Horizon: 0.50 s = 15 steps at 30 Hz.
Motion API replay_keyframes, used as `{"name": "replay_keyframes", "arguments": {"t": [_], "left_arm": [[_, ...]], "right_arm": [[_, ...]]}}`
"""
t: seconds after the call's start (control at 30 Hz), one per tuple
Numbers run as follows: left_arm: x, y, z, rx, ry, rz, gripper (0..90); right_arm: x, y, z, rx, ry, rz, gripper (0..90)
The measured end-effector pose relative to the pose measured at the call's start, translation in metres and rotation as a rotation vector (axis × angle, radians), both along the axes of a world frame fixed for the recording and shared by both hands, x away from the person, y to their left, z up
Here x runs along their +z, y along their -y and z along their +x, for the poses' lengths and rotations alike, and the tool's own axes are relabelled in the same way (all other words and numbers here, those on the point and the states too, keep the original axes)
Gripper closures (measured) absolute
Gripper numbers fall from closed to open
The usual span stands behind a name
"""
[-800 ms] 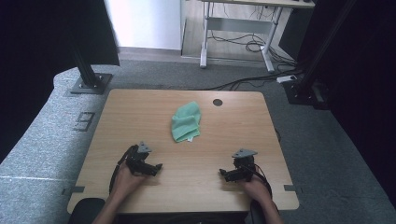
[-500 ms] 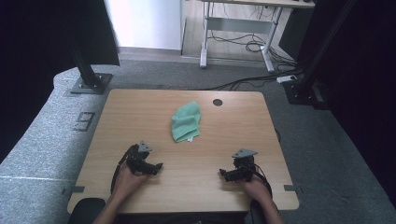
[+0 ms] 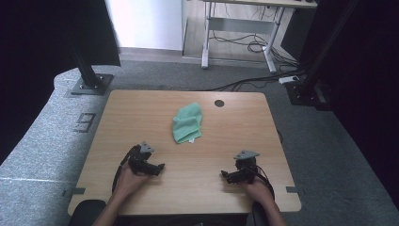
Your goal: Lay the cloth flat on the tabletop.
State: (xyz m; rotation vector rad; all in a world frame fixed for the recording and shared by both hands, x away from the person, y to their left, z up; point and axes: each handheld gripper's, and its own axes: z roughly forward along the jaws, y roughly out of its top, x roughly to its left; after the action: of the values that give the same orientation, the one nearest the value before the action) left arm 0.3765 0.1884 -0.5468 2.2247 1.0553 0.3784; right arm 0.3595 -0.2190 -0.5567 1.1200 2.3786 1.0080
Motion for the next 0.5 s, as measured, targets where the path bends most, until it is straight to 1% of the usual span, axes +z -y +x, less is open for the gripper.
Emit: {"name": "replay_keyframes", "arguments": {"t": [0.03, 0.07, 0.1, 0.17, 0.27, 0.47, 0.5], "left_arm": [[0.000, 0.000, 0.000, 0.000, 0.000, 0.000, 3.7], [0.002, 0.002, 0.001, -0.007, -0.012, -0.014, 4.9], [0.002, 0.002, 0.001, -0.007, -0.012, -0.014, 5.3], [0.004, 0.003, 0.002, -0.016, -0.015, -0.027, 5.3], [0.009, 0.008, 0.004, -0.034, 0.004, -0.019, 7.0], [0.016, 0.013, 0.009, -0.057, 0.004, -0.031, 9.0], [0.017, 0.014, 0.010, -0.061, 0.005, -0.033, 10.7]], "right_arm": [[0.000, 0.000, 0.000, 0.000, 0.000, 0.000, 0.0], [0.000, 0.000, 0.000, 0.000, 0.001, -0.001, 0.0], [0.000, 0.000, 0.000, 0.000, 0.000, -0.001, 0.0], [0.000, 0.000, 0.000, -0.001, 0.000, -0.001, 0.0], [0.000, 0.000, 0.000, -0.001, 0.000, -0.001, 0.0], [0.000, 0.000, 0.000, 0.000, 0.000, 0.000, 0.0], [0.000, 0.000, 0.000, 0.000, 0.000, -0.001, 0.0]]}}
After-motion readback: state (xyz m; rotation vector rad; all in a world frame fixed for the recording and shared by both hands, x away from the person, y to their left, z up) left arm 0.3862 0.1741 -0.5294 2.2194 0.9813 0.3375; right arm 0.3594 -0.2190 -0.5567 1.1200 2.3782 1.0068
